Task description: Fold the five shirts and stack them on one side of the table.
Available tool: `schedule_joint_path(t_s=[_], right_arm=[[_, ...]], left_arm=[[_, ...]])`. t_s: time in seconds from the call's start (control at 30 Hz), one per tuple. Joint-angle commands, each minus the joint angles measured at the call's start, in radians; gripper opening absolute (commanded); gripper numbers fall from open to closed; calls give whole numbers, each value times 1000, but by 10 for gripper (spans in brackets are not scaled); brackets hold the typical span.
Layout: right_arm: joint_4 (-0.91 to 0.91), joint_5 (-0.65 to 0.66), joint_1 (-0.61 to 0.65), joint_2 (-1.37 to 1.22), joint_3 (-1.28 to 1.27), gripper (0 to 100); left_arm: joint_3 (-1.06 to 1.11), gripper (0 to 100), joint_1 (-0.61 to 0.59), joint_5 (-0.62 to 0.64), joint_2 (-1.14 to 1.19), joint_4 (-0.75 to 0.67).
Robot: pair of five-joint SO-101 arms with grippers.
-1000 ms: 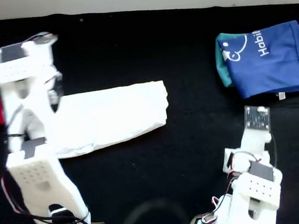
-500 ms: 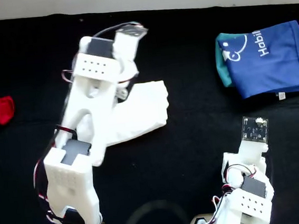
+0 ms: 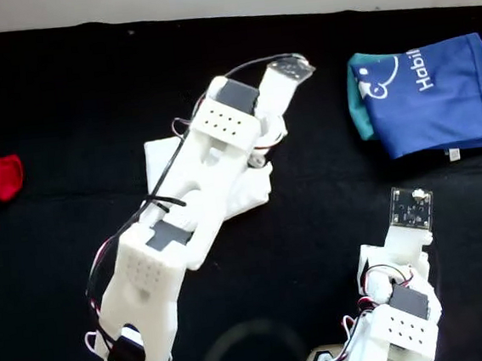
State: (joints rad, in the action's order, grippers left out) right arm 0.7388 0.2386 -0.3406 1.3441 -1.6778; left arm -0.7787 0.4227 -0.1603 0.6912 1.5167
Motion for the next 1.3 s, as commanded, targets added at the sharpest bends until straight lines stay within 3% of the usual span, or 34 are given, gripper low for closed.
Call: schedule_joint_path(t_s=[0.0, 0.1, 0.27, 0.47, 0.53, 0.6, 0.83, 1.27], right_arm=[[-15, 3, -4, 13, -44, 7], [-15, 3, -4, 13, -44, 7], [-15, 3, -2, 13, -44, 7], [-15, 5, 21, 13, -45, 7], [-15, 5, 21, 13, -45, 7], [-15, 5, 21, 13, -45, 7], [-15, 5, 22, 13, -45, 7], [-16, 5, 22, 13, -45, 7]], left_arm=[[-147, 14, 12, 5, 50, -11], [-228, 39, 12, 5, 105, 29], [-367, 188, 2, 5, 153, 133], [-591, 188, -41, 5, 116, 218], [-628, 131, -88, 5, 107, 239], [-613, 4, -143, 5, 105, 241], [-407, 9, -228, 3, 145, 242], [-303, 9, -16, 17, 289, 241]])
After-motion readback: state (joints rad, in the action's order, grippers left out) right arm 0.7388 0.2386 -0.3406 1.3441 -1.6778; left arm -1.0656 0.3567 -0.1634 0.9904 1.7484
